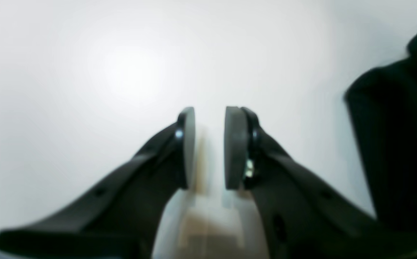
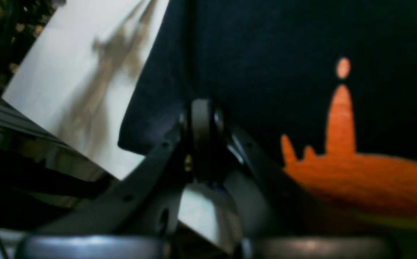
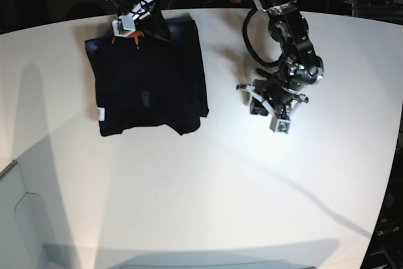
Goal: Fold the T-shirt properly
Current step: 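Grasp the folded shirt's corner with the left gripper and tuck it square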
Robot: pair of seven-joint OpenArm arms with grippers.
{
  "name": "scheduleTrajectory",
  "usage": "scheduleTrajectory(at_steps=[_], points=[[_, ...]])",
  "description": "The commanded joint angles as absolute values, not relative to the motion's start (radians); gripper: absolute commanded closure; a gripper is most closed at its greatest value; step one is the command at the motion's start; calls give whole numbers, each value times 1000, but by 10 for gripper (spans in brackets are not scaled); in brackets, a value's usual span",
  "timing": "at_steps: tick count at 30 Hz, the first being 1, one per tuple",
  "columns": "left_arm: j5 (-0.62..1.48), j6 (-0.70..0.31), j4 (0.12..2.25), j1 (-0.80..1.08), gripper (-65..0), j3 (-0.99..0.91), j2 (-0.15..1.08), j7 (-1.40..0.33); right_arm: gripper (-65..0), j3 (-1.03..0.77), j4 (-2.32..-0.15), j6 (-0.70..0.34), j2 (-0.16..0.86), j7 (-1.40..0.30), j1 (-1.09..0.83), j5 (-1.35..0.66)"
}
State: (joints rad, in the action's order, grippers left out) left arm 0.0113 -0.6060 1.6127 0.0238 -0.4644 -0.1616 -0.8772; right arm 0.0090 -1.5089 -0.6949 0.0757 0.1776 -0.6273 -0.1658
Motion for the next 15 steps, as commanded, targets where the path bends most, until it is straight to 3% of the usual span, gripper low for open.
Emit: scheduleTrajectory(at_steps=[1,8,15], points=[[22,-607,1641,12,-144,-464,-157,-860,0,5,-1541,-698,85,206,-661,-168],[22,-610,1779,53,-144,-567,-107,-869,0,5,-1738,-698,67,274,-677,-168],[22,-610,1894,136,-144,-595,-71,-871,0,4,-1748,-698,-13,237,-524,-162]])
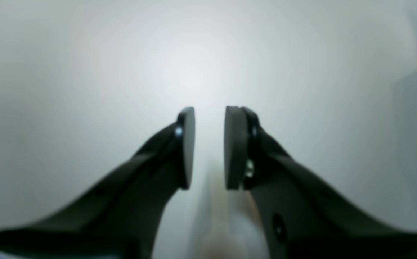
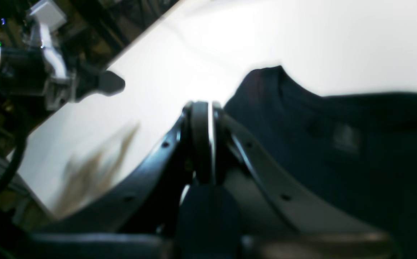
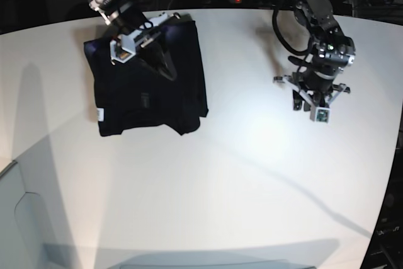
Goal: Fold the T-shirt properly
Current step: 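Grasp the folded shirt's corner with the left gripper and tuck it square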
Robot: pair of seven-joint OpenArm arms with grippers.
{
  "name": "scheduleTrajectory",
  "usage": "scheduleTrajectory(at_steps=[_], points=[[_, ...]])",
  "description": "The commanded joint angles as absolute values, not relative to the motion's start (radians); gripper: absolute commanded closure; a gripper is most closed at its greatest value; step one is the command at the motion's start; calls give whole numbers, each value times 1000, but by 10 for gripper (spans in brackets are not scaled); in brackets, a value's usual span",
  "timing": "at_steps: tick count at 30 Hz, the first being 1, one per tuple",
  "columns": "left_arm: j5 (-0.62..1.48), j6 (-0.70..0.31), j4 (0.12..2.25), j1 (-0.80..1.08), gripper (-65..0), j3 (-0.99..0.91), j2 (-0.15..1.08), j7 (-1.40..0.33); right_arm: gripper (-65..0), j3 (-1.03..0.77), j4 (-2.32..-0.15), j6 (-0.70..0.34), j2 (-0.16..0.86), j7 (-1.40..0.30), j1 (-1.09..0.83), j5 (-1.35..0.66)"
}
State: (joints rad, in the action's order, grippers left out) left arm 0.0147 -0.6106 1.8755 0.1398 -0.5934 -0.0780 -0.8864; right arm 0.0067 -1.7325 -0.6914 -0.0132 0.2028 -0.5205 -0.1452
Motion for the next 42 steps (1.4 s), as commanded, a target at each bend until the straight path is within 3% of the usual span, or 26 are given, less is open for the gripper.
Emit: scheduleTrajectory(at_steps=[1,4,6,11,13,18,22,25,30,39,42], points=[[22,-610,1905,150,-144,-595,-71,-871,0,5,-1753,-698,-21,193,-501,-162],[24,-610,1934,165,-145,-591,-79,-871,0,4,-1755,-698,-28,58,-426,-162],[30,-610,1949,162,-183,-588,-97,-871,0,-15,-1755,-698,-24,-8,-395,-162],[130,-610,1962,125,-398,-570,-157,-871,0,-133,-1758,-698,-24,-61,-380,-163],[177,-608,1952,102,-438,-515,-157,-871,-6,-208,-1758,-698,-22,-64,-380,-163],[262,-559,1880,68,-435,-300,-157,-858,-88,-392,-1758,-698,-22,-65,-380,-166],[289,-383,1741,21,-436,-183,-157,-808,-127,-510,-1751,-698,-22,-62,-380,-166],[348,-309,1635,15,-437,-124,-157,-679,-132,-573,-1751,-698,-22,-64,-380,-166],[414,-292,1518,4,-437,-5,-157,-532,-132,-624,-1750,-698,-22,-67,-386,-166],[414,-292,1460,-7,-430,16,-157,-516,-132,-627,-1748,-698,-22,-67,-389,-163],[414,-292,1455,-10,-318,16,-157,-518,-132,-625,-1748,-698,-22,-67,-386,-163]])
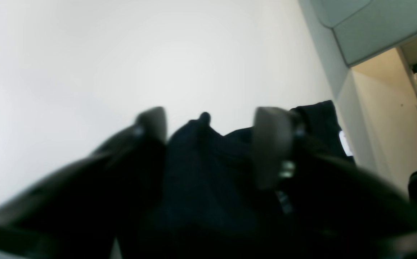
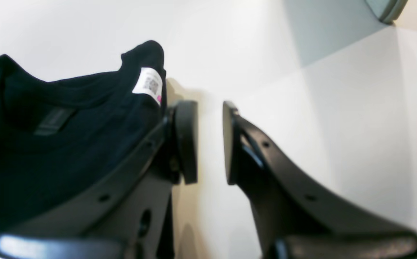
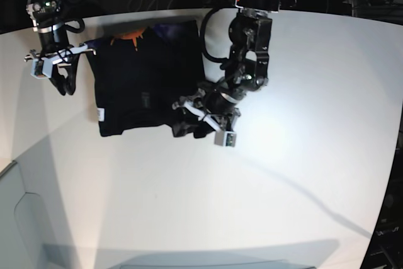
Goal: Fold the T-shirt properly
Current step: 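Grasp the folded shirt's corner with the left gripper and tuck it square, then release the shirt and lift both grippers away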
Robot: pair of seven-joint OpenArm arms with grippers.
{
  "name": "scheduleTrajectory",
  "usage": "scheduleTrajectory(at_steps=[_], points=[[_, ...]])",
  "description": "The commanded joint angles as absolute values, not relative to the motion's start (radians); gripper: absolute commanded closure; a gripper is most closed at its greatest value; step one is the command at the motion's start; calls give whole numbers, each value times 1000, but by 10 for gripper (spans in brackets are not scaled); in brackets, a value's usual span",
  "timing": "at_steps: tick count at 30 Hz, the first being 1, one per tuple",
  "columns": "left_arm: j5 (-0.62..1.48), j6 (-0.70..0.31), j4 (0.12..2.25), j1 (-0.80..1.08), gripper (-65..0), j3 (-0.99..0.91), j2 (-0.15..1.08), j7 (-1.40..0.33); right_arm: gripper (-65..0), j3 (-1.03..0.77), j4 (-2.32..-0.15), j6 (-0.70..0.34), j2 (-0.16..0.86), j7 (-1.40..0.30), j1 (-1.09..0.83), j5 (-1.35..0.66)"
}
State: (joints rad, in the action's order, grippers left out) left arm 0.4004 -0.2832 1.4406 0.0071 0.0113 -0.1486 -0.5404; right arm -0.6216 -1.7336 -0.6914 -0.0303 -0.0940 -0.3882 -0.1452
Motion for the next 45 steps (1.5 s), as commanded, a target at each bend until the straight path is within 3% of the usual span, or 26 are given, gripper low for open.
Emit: scheduleTrajectory(at_steps=[1,7,8,23,41,43,45], points=[[414,-292,1455,-16,-267,16,-157,-516,-132,-625,-1748,-698,-22,-67,-384,-163],[414,-292,1465,-24,-18,16,-157,-521,-132,-619,-1748,-698,-22,-67,-381,-163],[414,-292,1468,-22,0,16,-157,-521,-132,-619,-1748,-698,-22,-67,-381,-163],[414,-292,1652,88,-1,-42,-140,-521,-132,-618,-1741,-698,-24,-68,-364,-163],[414,-292,1448,24,-9,-74,-107,-521,-132,-573,-1735,-698,-28,-68,-360,-163],[415,-292,1437,8,-54,-76,-107,-521,-133,-570,-1735,-698,-28,-68,-371,-163],[415,-292,1446,7,-164,-76,-110,-521,-133,-564,-1742,-698,-28,-68,-392,-163]])
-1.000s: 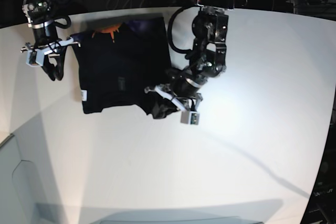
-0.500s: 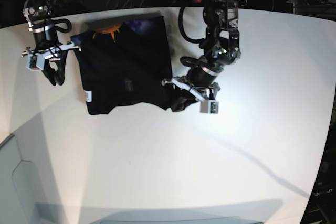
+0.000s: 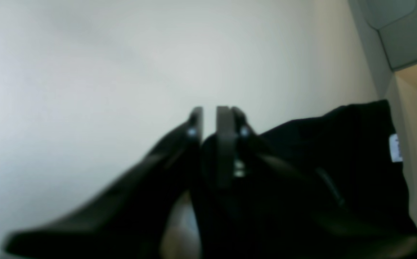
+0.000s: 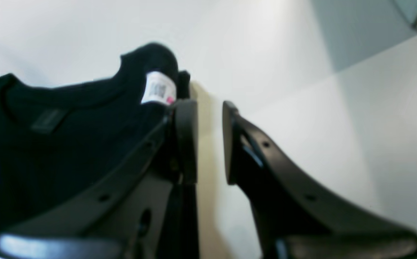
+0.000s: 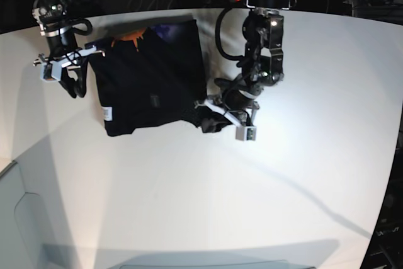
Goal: Fold the T-shirt properly
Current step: 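Release the shirt and lift both grippers away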
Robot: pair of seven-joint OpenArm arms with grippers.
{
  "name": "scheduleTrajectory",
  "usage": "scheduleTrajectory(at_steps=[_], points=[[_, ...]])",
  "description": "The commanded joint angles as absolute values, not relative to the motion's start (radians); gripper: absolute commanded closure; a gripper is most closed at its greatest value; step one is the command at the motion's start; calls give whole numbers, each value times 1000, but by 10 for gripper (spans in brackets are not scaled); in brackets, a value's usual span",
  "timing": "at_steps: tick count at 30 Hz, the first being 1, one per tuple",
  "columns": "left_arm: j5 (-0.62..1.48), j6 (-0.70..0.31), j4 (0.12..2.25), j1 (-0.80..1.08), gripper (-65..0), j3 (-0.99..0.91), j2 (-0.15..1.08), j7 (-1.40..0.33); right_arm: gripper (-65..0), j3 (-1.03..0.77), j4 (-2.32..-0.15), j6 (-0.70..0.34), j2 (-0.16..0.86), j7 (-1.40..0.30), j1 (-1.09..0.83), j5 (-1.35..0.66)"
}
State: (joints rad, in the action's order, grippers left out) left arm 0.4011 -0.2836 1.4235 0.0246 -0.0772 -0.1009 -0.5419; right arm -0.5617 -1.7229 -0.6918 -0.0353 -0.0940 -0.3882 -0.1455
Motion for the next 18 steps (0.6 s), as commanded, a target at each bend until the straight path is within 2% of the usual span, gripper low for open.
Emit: scheduleTrajectory(at_steps=[1,5,8,10,12,15,18], points=[[417,-292,1451,7,-233,-76,-113,-521,-133,-552,-1744,-698,-30,-68,-403,-163],[493,-294,1521,22,-516,-84,-102,-521,-133,-487,-1745,-698,-33,-68,-450,-163],[588,-294,1610,82,-633,-125,-27,-521,-133,-452,-1770,-698,-38,-67,-470,-163],[668,-292,1659,117,-650,-166,30,-521,-140,-424,-1799,-698,-62,-67,-478,-166],[737,-292,1690,162,-650,-237,84,-521,-175,-417,-1833,-698,-88,-67,-479,-166],[800,-292,1699,231,-650,-360,133,-521,-220,-364,-1854,-698,-124,-67,-483,-166],[840,-292,1699,291,-650,-483,157,-521,-235,-275,-1856,-698,-127,-67,-484,-165]])
